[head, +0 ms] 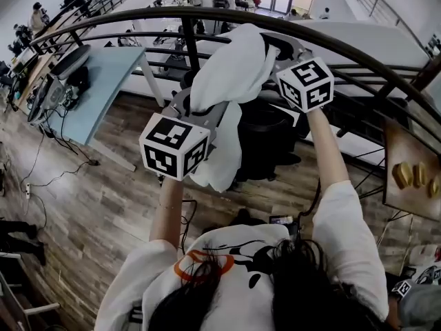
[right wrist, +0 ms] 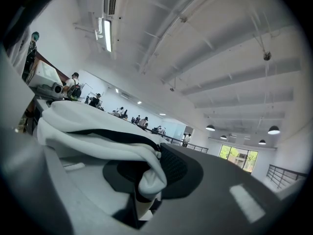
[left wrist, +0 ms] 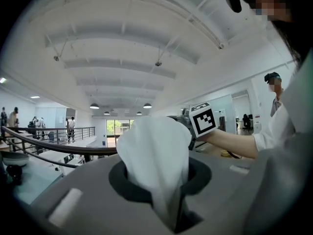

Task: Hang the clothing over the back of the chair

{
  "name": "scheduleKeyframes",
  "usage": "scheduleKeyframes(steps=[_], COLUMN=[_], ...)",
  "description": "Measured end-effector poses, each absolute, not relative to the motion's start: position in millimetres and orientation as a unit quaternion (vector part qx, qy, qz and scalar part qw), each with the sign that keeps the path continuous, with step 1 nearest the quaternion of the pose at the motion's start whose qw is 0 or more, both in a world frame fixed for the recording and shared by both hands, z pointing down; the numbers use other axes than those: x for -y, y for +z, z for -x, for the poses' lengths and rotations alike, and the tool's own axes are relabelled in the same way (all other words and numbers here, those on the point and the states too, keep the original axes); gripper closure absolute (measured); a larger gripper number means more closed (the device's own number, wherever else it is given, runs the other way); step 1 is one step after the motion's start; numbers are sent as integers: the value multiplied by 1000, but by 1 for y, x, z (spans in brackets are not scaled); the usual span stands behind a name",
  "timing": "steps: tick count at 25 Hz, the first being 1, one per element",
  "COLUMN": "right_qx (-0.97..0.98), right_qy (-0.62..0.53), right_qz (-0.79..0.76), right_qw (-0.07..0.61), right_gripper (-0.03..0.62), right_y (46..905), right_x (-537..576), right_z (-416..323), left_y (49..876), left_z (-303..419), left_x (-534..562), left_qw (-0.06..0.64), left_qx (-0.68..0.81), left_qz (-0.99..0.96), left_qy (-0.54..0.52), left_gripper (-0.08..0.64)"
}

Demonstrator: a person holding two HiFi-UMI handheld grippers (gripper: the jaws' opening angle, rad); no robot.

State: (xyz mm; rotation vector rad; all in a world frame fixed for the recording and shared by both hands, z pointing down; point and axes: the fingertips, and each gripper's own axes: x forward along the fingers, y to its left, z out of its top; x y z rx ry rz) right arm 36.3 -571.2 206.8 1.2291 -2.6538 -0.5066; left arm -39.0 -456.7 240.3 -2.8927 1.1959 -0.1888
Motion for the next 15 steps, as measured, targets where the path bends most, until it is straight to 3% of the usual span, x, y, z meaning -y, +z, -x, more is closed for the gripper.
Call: scheduleKeyframes(steps=[9, 15], right_qx=[918, 929], right_qy=[-88, -46], right_qz=[-365, -322], right_qw=[129, 176], right_gripper=[497, 497], right_y=[290, 351], right_x=[625, 641], right_z=[-24, -5], left_y=[264, 274], left_z=[33, 35], left_x=[472, 471], left_qw=[5, 3], left_qx=[-357, -341], left_qz=[926, 929], left_qy=[-120, -145], left_gripper=[295, 180])
